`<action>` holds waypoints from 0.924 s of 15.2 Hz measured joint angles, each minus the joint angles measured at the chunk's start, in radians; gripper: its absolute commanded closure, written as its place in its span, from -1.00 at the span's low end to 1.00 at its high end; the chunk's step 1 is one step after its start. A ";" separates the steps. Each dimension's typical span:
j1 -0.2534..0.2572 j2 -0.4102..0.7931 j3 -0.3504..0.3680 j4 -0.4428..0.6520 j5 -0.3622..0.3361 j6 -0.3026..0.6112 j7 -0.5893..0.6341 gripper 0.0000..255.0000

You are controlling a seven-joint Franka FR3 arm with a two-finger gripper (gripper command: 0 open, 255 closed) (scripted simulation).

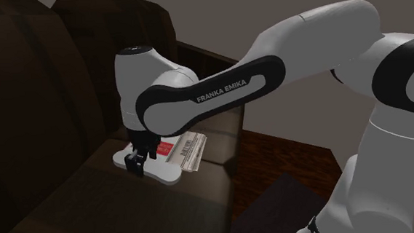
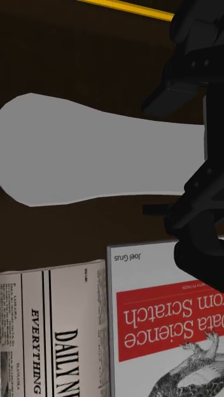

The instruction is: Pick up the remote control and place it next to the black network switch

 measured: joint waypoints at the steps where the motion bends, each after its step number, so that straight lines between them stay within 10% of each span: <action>1: 0.000 -0.001 0.001 0.011 0.001 -0.012 -0.001 1.00; 14: -0.105 -0.117 -0.061 -0.062 0.063 -0.038 -0.189 1.00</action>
